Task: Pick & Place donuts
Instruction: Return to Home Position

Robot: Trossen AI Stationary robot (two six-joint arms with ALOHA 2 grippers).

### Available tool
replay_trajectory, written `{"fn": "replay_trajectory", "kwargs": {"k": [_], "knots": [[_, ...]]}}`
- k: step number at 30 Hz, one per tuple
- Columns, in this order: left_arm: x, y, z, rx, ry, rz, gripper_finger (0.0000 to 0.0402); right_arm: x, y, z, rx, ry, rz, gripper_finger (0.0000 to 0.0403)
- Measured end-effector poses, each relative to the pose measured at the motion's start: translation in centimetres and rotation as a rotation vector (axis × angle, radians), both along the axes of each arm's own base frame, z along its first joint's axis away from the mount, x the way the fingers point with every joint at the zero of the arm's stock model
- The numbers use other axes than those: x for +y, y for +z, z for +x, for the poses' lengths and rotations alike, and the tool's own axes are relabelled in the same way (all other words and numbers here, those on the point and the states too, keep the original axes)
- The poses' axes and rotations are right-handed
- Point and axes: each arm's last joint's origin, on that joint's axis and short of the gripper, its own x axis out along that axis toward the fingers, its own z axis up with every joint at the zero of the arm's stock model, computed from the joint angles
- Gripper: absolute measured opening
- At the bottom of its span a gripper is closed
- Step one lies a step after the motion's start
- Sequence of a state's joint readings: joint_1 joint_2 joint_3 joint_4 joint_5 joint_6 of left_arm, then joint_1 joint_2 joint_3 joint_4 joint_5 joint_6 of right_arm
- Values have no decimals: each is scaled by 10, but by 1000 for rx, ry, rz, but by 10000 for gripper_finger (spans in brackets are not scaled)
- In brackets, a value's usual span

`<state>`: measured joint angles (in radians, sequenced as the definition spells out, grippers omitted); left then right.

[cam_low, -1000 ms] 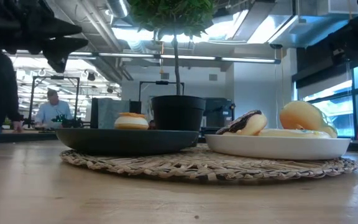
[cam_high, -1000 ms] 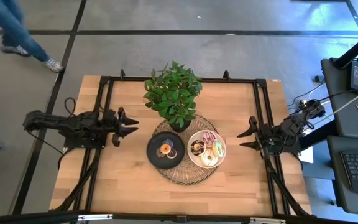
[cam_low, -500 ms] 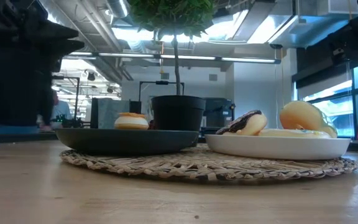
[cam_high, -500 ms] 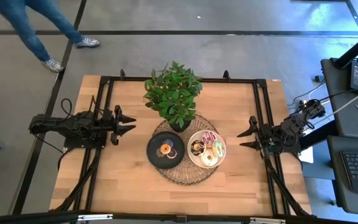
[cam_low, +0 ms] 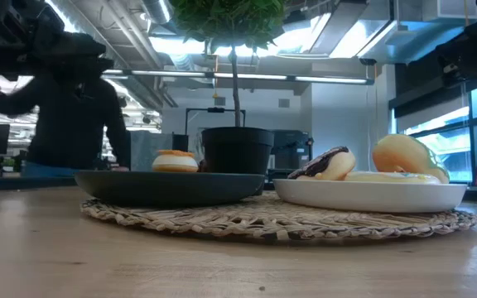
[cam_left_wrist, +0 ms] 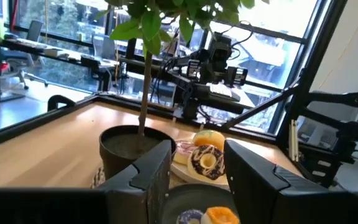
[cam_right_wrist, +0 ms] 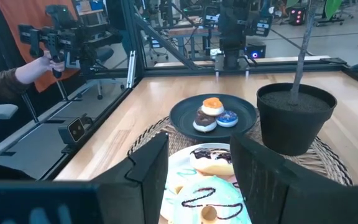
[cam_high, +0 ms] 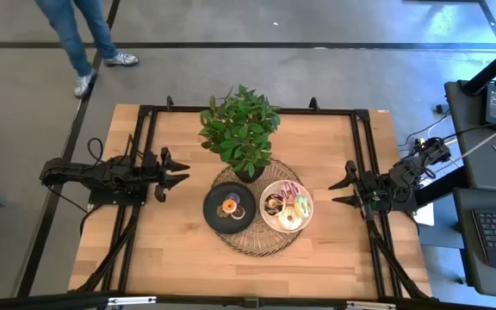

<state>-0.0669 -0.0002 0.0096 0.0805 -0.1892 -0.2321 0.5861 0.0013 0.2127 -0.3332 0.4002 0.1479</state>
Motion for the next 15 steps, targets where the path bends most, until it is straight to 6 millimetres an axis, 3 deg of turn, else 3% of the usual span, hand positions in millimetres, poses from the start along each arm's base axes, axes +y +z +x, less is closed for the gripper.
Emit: {"fn": "replay_trajectory", "kwargs": {"k": [15], "knots": [[1,-3,0,35,30,10,145,4,-16,9,-72,-58,-17,173]]}}
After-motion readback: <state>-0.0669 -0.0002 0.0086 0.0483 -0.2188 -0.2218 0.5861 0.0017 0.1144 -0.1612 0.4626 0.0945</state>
